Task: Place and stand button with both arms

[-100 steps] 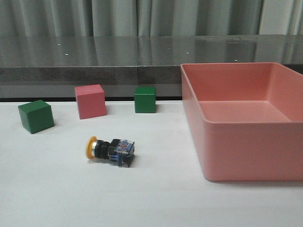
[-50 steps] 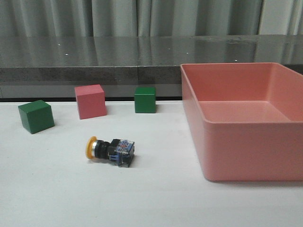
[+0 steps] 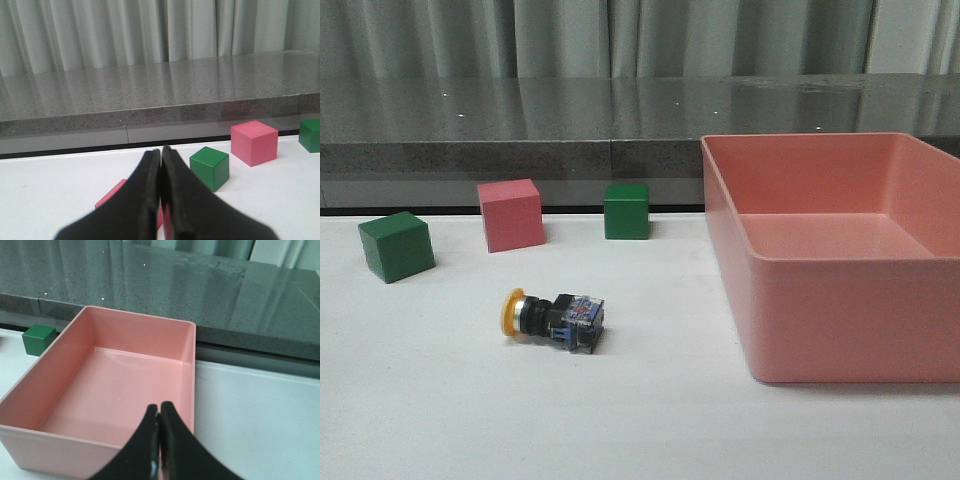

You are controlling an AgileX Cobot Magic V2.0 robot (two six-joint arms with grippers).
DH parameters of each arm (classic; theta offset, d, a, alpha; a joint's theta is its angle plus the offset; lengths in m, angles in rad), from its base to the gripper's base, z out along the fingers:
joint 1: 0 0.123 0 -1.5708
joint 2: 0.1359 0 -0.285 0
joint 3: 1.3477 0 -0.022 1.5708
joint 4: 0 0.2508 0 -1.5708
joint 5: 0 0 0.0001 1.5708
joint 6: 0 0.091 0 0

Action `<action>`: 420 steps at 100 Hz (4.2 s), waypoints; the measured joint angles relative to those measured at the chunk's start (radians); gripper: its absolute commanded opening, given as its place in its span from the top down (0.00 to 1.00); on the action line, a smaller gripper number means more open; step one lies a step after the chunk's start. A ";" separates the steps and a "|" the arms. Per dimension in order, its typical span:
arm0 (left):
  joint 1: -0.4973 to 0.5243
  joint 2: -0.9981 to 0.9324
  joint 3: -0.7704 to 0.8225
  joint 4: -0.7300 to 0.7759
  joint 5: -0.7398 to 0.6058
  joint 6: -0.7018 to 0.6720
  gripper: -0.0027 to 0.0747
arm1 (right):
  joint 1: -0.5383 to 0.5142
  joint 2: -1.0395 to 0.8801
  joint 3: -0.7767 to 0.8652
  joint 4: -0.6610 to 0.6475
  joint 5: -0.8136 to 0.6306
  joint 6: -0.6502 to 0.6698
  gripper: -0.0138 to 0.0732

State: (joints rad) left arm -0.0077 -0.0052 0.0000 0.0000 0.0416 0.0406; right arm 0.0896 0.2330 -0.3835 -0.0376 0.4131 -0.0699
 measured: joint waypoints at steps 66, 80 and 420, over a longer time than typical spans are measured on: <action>0.000 0.254 -0.376 -0.181 0.298 0.000 0.99 | 0.000 -0.034 0.036 0.002 -0.022 0.001 0.91; 0.000 0.493 -0.587 -0.185 0.464 0.090 0.99 | 0.000 -0.034 0.036 0.002 -0.022 0.001 0.91; -0.079 2.019 -1.016 -1.392 1.085 2.439 0.24 | 0.000 -0.034 0.036 0.002 -0.024 0.004 0.91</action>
State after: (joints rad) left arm -0.0865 2.0135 -1.0164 -1.3915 1.1270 2.4796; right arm 0.0896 0.1994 -0.3473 -0.0356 0.3893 -0.0663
